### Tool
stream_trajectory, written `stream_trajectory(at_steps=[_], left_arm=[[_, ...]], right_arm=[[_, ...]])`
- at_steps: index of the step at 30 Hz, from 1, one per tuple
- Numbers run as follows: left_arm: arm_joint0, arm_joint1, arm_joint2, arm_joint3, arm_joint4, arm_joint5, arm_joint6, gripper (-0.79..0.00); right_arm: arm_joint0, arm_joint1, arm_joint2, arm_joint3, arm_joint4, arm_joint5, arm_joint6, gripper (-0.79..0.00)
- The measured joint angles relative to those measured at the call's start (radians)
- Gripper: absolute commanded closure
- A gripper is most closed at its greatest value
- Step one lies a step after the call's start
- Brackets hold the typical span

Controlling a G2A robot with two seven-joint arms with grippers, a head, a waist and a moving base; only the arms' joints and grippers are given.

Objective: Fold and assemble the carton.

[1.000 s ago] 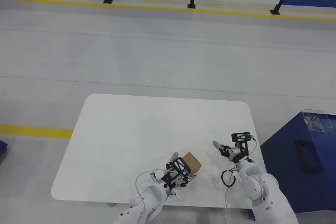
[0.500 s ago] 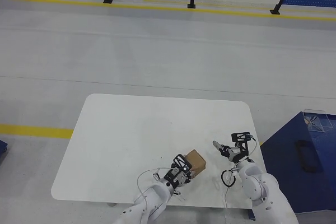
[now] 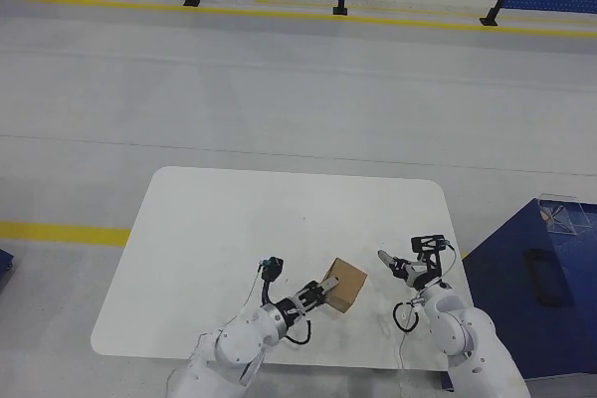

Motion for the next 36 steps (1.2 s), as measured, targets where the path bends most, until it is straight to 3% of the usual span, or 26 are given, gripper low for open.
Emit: stream_trajectory(at_steps=[2,3,4,5,12,17,18,19,20,21,24,28,31,36], left_arm=[[-0.024,-0.001,-0.004,0.047,-0.044,0.057,-0.007,0.000],[-0.030,-0.002,-0.002,0.059,-0.050,0.073,-0.014,-0.252],[-0.037,-0.002,-0.001,0.074,-0.066,0.090,-0.023,-0.388],[-0.042,-0.002,-0.002,0.083,-0.073,0.103,-0.025,-0.785],[-0.045,0.009,-0.029,0.088,-0.055,0.172,-0.001,-0.785],[0.028,0.028,-0.051,-0.065,0.081,0.123,0.121,-0.785],[0.047,0.032,-0.044,-0.104,0.130,0.099,0.157,-0.637],[0.071,0.037,-0.029,-0.151,0.211,0.062,0.207,-0.339],[0.087,0.040,-0.012,-0.181,0.284,0.031,0.243,-0.197],[0.100,0.044,0.008,-0.202,0.366,-0.001,0.277,0.000],[0.118,0.052,0.077,-0.214,0.641,-0.041,0.369,0.000],[0.111,0.049,0.158,-0.178,0.894,-0.001,0.438,0.000],[0.096,0.042,0.195,-0.142,0.969,0.043,0.438,0.000],[0.072,0.034,0.204,-0.104,0.918,0.025,0.429,0.000]], right_arm=[[0.000,0.000,0.000,0.000,0.000,0.000,0.000,-0.785],[0.000,0.000,0.000,0.000,0.000,0.000,0.000,-0.785],[0.000,0.000,0.000,0.000,0.000,0.000,0.000,-0.785],[0.000,0.000,0.000,0.000,0.000,0.000,0.000,-0.785],[0.000,0.000,0.000,0.000,0.000,0.000,0.000,-0.785],[0.000,0.000,0.000,0.000,0.000,0.000,0.000,-0.785],[0.000,0.000,0.000,0.000,0.000,0.000,0.000,-0.785],[0.000,0.000,0.000,0.000,0.000,0.000,0.000,-0.785],[0.000,0.000,0.000,0.000,0.000,0.000,0.000,-0.785],[0.000,0.000,0.000,0.000,0.000,0.000,0.000,-0.785],[0.000,0.000,0.000,0.000,0.000,0.000,0.000,-0.785],[0.000,0.000,0.000,0.000,0.000,0.000,0.000,-0.785],[0.000,0.000,0.000,0.000,0.000,0.000,0.000,-0.785],[0.000,0.000,0.000,0.000,0.000,0.000,0.000,-0.785]])
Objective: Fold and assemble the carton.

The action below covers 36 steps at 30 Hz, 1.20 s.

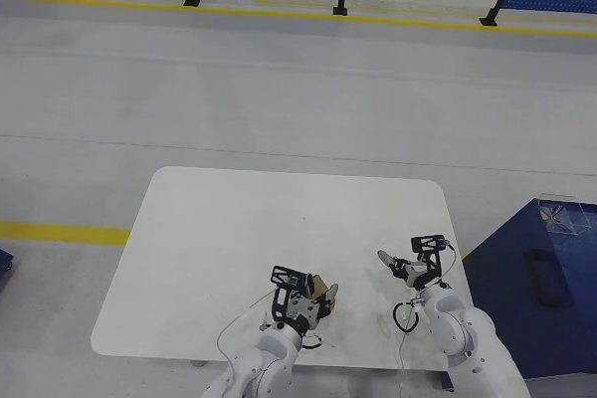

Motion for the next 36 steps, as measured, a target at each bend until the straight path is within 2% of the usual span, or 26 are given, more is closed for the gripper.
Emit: stream_trajectory(at_steps=[11,16,21,26,31,36], left_arm=[[-0.043,-0.019,0.030,0.089,-0.015,0.028,-0.026,0.000],[-0.031,-0.023,0.023,0.071,-0.037,0.014,0.042,0.000],[-0.047,-0.026,0.026,0.109,-0.027,0.042,-0.008,0.000],[-0.036,-0.030,0.014,0.078,-0.063,0.010,0.062,0.000],[-0.041,-0.029,0.005,0.107,-0.054,0.023,0.015,0.000],[-0.041,-0.034,0.006,0.099,-0.082,-0.005,0.048,0.000]], right_arm=[[0.000,0.000,0.000,0.000,0.000,0.000,0.000,-0.785],[0.000,0.000,0.000,0.000,0.000,0.000,0.000,-0.785],[0.000,0.000,0.000,0.000,0.000,0.000,0.000,-0.785],[0.000,0.000,0.000,0.000,0.000,0.000,0.000,-0.785],[0.000,0.000,0.000,0.000,0.000,0.000,0.000,-0.785],[0.000,0.000,0.000,0.000,0.000,0.000,0.000,-0.785]])
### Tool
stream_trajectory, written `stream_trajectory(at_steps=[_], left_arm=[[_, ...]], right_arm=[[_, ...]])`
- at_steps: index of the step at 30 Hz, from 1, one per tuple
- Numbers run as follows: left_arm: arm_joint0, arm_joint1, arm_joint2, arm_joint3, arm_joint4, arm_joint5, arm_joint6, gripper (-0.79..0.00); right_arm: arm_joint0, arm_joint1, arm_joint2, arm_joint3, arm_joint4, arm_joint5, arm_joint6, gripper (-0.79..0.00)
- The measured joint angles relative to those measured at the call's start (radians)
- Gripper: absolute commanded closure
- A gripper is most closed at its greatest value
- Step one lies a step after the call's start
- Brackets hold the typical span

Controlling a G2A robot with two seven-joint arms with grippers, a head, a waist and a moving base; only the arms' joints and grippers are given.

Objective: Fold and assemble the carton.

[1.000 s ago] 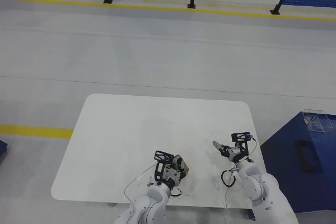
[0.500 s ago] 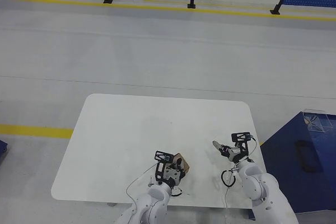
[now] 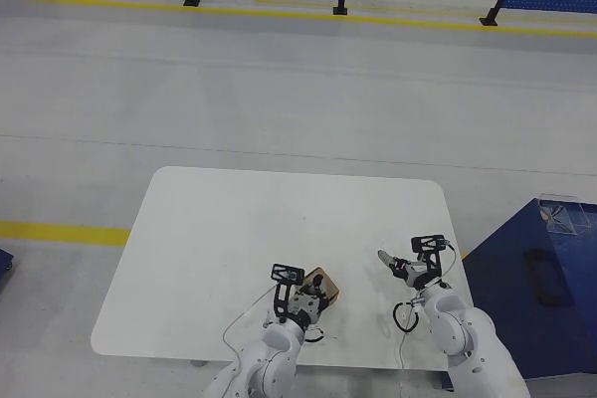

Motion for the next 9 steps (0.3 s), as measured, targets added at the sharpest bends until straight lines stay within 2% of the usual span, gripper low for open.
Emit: stream_trajectory(at_steps=[5,9], left_arm=[[-0.021,-0.003,0.001,0.022,0.009,0.041,-0.085,0.000],[0.028,0.005,-0.024,-0.083,0.002,-0.020,0.014,0.000]], right_arm=[[0.000,0.000,0.000,0.000,0.000,0.000,0.000,-0.785],[0.000,0.000,0.000,0.000,0.000,0.000,0.000,-0.785]])
